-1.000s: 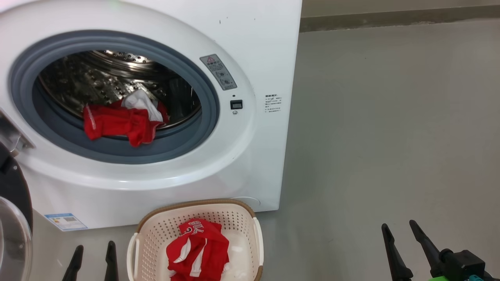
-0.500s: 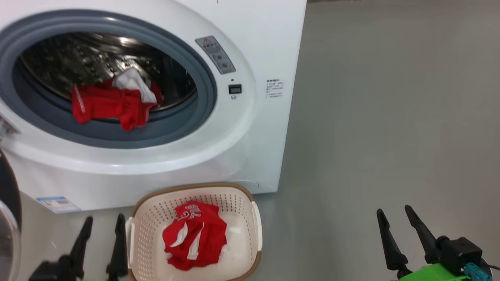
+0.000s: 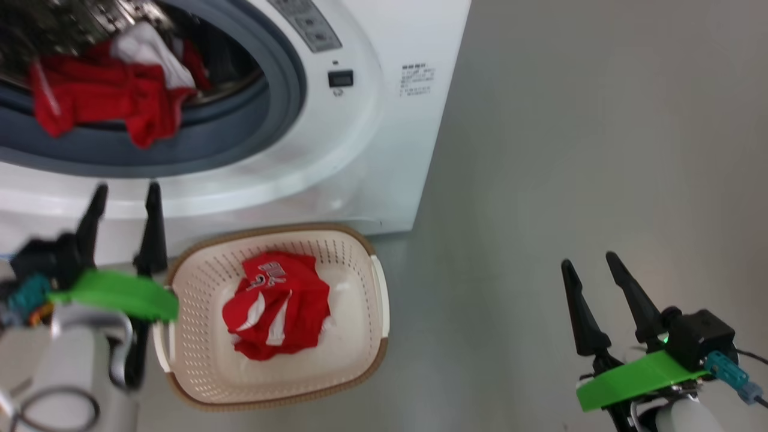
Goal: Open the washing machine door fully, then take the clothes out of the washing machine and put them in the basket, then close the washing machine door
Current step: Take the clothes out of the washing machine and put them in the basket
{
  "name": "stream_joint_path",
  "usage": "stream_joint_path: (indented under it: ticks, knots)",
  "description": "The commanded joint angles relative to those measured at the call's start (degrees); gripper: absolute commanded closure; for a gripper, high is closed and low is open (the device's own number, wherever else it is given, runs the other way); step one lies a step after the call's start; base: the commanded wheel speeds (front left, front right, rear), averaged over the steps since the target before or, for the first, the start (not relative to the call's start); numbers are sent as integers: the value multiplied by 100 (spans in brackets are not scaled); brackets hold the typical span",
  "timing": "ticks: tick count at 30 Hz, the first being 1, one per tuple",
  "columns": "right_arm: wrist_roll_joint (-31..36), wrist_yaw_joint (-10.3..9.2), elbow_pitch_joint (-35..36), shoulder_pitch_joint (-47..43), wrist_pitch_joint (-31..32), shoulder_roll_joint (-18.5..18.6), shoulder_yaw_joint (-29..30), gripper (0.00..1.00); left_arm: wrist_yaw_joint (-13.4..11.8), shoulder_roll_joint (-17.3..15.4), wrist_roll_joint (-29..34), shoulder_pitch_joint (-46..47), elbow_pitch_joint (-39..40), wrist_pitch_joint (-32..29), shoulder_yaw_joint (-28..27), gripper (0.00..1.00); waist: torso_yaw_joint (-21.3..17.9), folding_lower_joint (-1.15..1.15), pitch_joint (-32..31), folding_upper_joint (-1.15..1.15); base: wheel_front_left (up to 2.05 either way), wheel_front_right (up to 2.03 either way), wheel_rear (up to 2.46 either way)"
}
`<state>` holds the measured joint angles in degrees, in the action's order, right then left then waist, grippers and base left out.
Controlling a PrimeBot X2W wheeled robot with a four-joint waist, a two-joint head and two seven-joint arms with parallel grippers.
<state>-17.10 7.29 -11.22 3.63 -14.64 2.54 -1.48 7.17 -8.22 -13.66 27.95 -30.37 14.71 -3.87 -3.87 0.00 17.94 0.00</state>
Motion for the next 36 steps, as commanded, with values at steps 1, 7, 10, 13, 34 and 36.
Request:
stream_joint_path:
  ticks: [1,7,10,13,34,36]
  knots:
    - [-55,20,164,208,-36,35,-189,0,32,-272,66,465,-161,29,-118,0,-149,0,530,0,0,0,0]
    - [-186,20,208,440,-36,34,-278,0,32,-481,137,1617,-1166,29,12,0,-264,0,927,0,0,0,0]
    - [-239,20,215,528,-36,34,-307,0,32,-596,160,2081,-1645,29,68,0,-338,0,1062,0,0,0,0]
    - [-284,20,236,606,-36,34,-340,0,32,-720,199,2483,-2129,27,171,0,-415,0,1192,0,0,0,0]
    - [-528,20,327,919,-36,34,-634,0,-89,-1395,418,4460,-4010,-101,582,0,-809,0,1881,0,0,0,0]
    - [-546,20,328,936,-36,34,-659,0,-92,-1448,428,4549,-4089,-143,612,0,-858,0,1904,0,0,0,0]
